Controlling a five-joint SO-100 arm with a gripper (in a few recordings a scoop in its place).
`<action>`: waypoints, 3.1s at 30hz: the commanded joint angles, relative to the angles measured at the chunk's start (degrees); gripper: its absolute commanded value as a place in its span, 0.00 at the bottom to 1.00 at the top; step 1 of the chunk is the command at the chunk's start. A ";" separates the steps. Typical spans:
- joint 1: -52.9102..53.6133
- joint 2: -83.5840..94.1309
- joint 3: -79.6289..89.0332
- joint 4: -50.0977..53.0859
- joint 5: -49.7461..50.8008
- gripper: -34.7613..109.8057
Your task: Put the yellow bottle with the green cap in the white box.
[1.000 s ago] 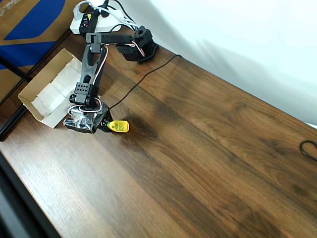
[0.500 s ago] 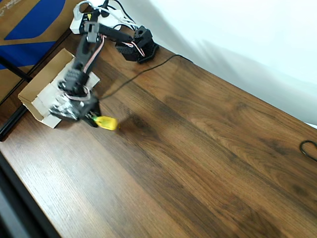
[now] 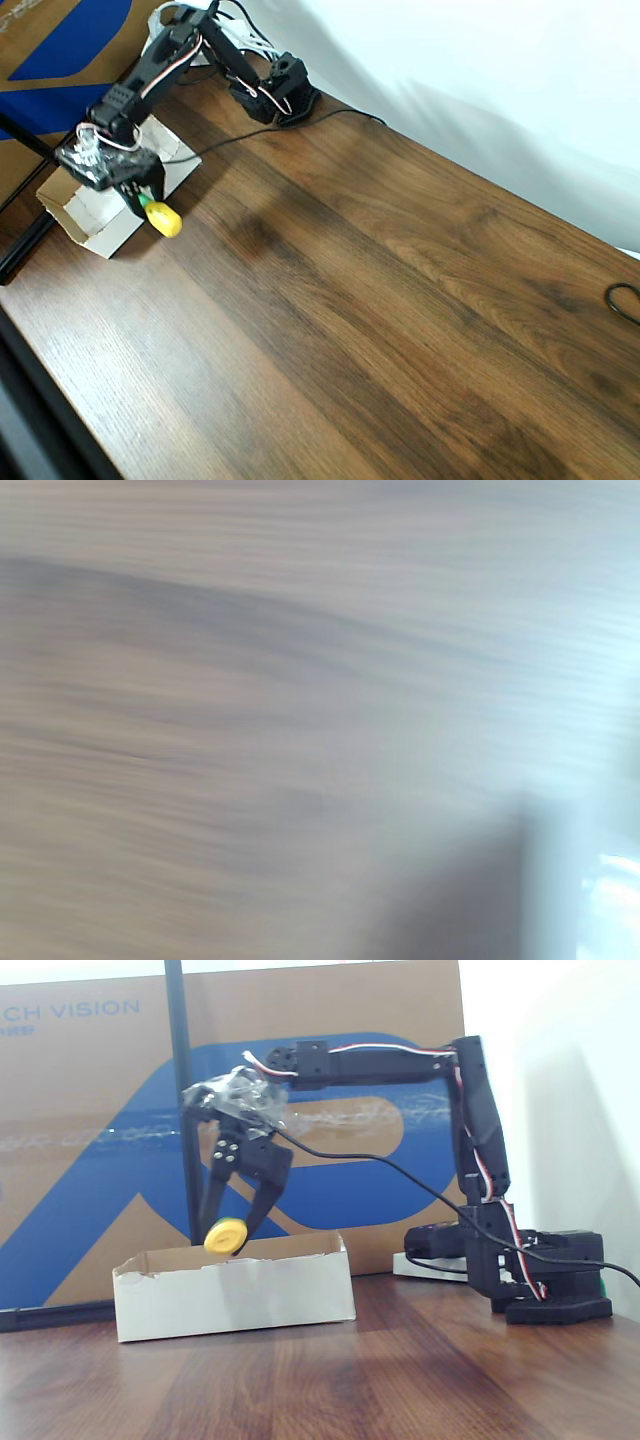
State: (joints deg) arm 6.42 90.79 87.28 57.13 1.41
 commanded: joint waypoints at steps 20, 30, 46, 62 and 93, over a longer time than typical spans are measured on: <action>33.13 14.50 12.83 -9.76 0.00 0.24; 37.53 12.39 13.71 -13.36 -1.41 0.24; 35.77 12.39 14.15 -13.45 -0.79 0.27; 33.49 15.91 18.28 -16.87 -2.29 0.37; 7.65 85.87 65.21 -12.92 -7.65 0.24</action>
State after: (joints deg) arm 14.85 171.83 151.00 43.15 -5.36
